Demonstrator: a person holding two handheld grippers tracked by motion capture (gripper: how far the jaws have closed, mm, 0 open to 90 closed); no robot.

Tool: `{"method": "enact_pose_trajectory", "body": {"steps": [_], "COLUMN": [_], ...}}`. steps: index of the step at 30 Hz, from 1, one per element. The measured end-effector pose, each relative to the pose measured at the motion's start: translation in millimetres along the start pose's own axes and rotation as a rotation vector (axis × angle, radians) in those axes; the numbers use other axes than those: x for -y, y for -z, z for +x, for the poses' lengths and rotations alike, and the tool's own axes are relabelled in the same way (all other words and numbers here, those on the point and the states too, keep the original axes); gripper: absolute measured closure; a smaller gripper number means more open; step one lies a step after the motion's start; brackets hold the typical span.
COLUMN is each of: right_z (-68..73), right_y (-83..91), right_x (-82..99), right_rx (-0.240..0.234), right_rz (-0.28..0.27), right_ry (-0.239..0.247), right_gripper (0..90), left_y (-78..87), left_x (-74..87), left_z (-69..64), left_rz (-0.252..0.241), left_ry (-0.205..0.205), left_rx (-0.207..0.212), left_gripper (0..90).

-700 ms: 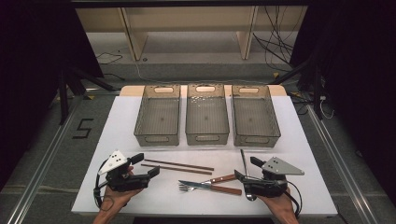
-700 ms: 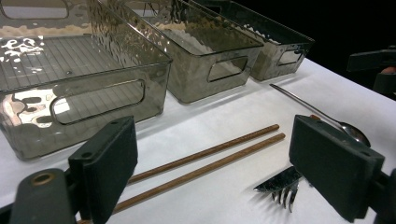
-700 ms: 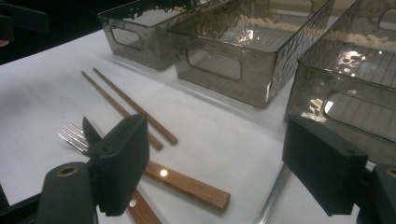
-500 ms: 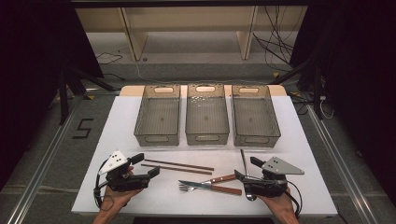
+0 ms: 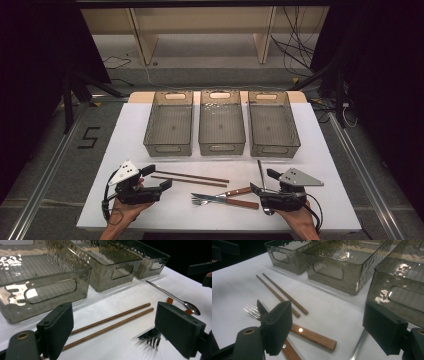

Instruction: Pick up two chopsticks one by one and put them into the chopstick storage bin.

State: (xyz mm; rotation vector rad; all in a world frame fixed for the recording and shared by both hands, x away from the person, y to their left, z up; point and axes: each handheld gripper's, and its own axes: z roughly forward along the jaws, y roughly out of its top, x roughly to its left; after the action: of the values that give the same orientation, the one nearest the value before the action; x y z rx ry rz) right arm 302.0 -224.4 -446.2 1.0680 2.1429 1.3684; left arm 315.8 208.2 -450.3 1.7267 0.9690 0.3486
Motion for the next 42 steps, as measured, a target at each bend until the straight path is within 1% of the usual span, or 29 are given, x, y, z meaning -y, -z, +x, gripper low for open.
{"method": "enact_pose_trajectory", "body": {"steps": [5, 8, 9, 10, 12, 15, 18, 20, 22, 24, 29, 32, 33, 36, 38, 39, 40, 42], "right_z": [0.6, 0.5, 0.3, 0.3, 0.1, -0.3, 0.1, -0.1, -0.1, -0.1, 0.2, -0.2, -0.1, 0.1, 0.0, 0.1, 0.1, 0.2], "right_y": [-1.0, -1.2, -1.3, -1.4, -1.6, -2.2, -2.3, -2.6, -2.7, -2.9, -3.0, -3.1, -3.1, -3.2, -3.5, -3.7, -3.8, -4.1], "right_x": [0.1, 0.1, 0.0, -0.2, -0.2, 0.0, 0.1, 0.2, 0.2, 0.2, 0.3, 0.4, 0.4, 0.5, 0.7, 0.8, 0.8, 0.8], "right_rx": [-0.012, -0.014, -0.016, -0.018, -0.020, -0.025, -0.028, -0.028, -0.028, -0.030, -0.026, -0.026, -0.025, -0.024, -0.025, -0.025, -0.026, -0.028], "right_rz": [0.011, 0.014, 0.015, 0.015, 0.016, 0.022, 0.026, 0.028, 0.030, 0.033, 0.034, 0.034, 0.036, 0.037, 0.038, 0.038, 0.039, 0.040], "right_ry": [0.001, -0.002, -0.004, -0.008, -0.007, -0.009, -0.006, -0.007, -0.008, -0.008, -0.010, -0.011, -0.010, -0.011, -0.010, -0.010, -0.011, -0.011], "right_gripper": [24.6, 24.6, 24.6, 24.6, 24.6, 24.5, 24.5, 24.6, 24.5, 24.5, 24.5, 24.5, 24.5, 24.5, 24.5, 24.5, 24.5, 24.5], "left_y": [-4.3, -7.9, -10.3, -10.3, -12.4, -17.8, -26.1, -32.1, -38.3, -44.5, -55.9, -63.5, -66.2, -73.2, -77.4, -79.3, -81.5, -85.8], "left_x": [-2.5, -5.2, -8.1, -8.1, -13.7, -24.3, -34.6, -40.5, -45.8, -49.2, -53.6, -53.7, -53.5, -52.6, -51.7, -52.0, -51.6, -51.2], "left_z": [0.7, 1.5, 0.2, 0.2, -1.2, -2.9, -4.9, -7.3, -8.8, -9.3, -9.1, -10.5, -11.1, -13.2, -14.3, -14.4, -14.6, -14.3], "left_rz": [0.040, 0.088, 0.125, 0.125, 0.163, 0.218, 0.307, 0.349, 0.394, 0.434, 0.497, 0.538, 0.560, 0.617, 0.642, 0.664, 0.680, 0.712], "left_ry": [-0.025, -0.049, -0.090, -0.090, -0.141, -0.207, -0.282, -0.327, -0.351, -0.379, -0.437, -0.465, -0.482, -0.536, -0.559, -0.578, -0.590, -0.611], "left_rx": [-0.022, -0.029, -0.032, -0.032, -0.030, -0.025, -0.006, 0.000, 0.026, 0.042, 0.070, 0.091, 0.099, 0.113, 0.128, 0.135, 0.141, 0.144], "left_gripper": [14.8, 15.0, 15.5, 15.8, 16.2, 18.1, 19.8, 21.2, 21.7, 22.8, 26.4, 28.7, 30.6, 32.4, 35.4, 38.3, 38.3, 43.0]}}
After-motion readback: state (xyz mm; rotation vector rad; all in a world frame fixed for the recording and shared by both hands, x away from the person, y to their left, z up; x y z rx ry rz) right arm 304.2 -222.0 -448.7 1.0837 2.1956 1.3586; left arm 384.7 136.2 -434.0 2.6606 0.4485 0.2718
